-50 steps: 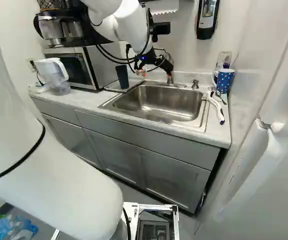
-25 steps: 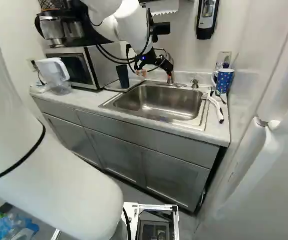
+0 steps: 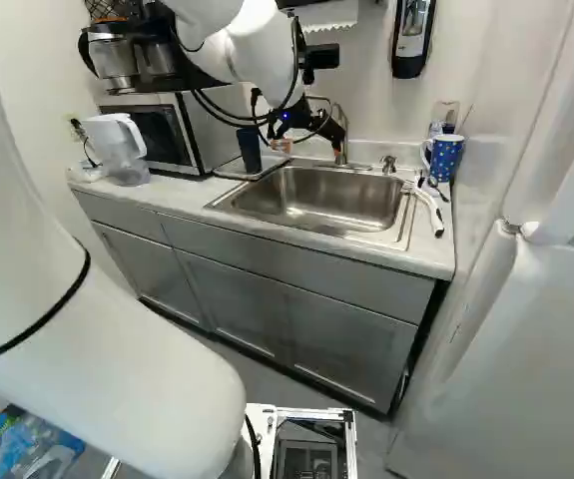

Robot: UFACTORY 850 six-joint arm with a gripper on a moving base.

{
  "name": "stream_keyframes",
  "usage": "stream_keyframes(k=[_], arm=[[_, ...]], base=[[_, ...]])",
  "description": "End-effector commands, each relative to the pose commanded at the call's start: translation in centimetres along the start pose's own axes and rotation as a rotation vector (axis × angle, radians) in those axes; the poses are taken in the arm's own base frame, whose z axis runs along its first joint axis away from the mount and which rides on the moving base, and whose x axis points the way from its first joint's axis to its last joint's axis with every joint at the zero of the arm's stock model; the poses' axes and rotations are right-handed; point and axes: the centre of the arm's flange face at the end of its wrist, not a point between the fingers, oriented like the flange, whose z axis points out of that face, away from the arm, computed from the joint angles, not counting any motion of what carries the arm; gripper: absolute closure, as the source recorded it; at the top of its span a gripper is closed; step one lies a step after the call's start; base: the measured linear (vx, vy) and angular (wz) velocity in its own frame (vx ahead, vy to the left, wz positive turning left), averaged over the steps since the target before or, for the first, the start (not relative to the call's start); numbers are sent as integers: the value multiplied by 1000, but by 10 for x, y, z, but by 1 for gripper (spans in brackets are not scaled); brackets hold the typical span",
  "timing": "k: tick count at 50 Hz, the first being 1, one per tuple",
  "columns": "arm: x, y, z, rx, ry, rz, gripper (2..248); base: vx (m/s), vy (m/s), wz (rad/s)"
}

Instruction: Rinse the cup and place it in the tray

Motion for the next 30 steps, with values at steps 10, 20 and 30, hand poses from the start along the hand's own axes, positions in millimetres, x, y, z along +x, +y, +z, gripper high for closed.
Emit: stream_keyframes(k=[10,20,30], arm=[[0,0,0,0,0,0,3],[0,0,0,0,0,0,3],[0,0,0,0,0,0,3]], base=[[-93,28,0],[-95,29,1],[-92,27,2]])
